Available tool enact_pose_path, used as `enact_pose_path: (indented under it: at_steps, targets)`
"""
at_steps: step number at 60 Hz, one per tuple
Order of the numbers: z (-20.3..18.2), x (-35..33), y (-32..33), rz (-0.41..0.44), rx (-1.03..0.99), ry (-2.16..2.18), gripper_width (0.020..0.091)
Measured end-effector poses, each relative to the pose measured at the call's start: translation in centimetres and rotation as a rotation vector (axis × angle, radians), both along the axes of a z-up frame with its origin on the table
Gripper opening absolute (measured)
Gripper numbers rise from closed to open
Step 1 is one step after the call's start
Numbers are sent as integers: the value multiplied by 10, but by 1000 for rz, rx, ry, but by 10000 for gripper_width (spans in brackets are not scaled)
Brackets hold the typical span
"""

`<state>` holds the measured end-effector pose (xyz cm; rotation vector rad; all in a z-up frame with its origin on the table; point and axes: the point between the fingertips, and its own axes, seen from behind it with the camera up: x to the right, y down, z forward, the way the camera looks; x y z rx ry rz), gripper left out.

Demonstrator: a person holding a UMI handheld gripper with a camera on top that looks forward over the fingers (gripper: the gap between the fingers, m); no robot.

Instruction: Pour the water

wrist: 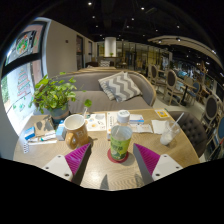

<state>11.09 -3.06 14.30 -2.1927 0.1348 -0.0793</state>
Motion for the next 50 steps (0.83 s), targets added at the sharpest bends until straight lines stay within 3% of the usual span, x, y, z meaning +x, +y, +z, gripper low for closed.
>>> enact_pose_path:
  at_steps: [12, 24, 50]
  targets:
    - [71, -52, -93, -45, -39, 53, 853]
    - [115, -92, -159, -44, -22, 59, 856]
    - [140, -104, -192, -37, -3, -20, 852]
